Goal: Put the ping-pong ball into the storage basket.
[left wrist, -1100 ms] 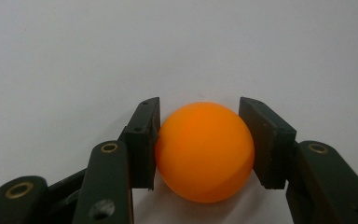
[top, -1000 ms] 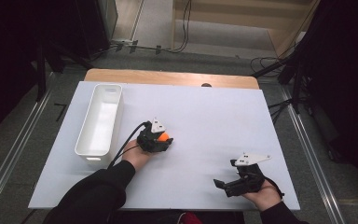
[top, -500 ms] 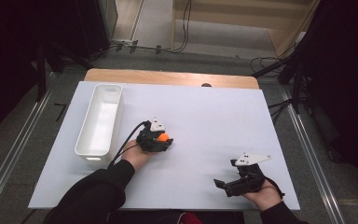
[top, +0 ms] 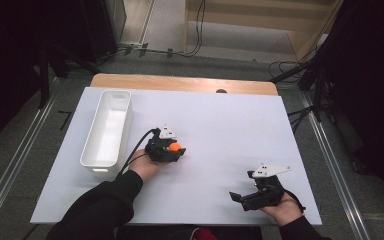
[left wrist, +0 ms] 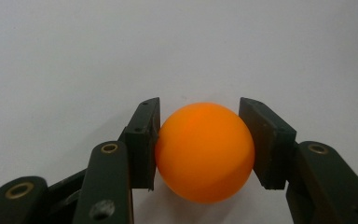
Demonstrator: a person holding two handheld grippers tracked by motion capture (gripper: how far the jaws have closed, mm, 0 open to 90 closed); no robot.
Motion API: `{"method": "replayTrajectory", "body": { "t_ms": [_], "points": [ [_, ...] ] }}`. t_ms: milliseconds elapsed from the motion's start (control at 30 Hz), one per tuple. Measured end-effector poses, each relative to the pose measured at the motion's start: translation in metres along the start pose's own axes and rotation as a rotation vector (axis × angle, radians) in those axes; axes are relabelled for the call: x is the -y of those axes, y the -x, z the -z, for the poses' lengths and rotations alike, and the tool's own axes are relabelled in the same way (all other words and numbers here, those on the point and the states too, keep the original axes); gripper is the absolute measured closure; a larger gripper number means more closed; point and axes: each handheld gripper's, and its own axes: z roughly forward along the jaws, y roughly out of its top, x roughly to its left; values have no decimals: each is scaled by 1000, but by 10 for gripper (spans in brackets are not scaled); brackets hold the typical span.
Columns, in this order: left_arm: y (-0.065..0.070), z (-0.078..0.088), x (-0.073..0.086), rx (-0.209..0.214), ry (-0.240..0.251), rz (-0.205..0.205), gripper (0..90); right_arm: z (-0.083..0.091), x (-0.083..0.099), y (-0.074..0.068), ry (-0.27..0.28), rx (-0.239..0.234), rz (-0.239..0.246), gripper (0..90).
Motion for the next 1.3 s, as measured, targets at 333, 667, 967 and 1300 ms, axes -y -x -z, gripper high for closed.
{"method": "replayTrajectory", "body": {
  "t_ms": [333,667,967,1300],
  "points": [
    [5,11,-4,23,-8,-10,507,0,0,-1,-3,1,-5,0],
    [10,26,-8,34,-14,-38,506,0,0,0,-2,2,2,0],
    [18,42,-15,59,-5,-47,506,0,0,-1,-5,1,1,0],
    [20,57,-21,86,-5,-51,506,0,0,-1,-5,1,-4,0]
  ]
}}
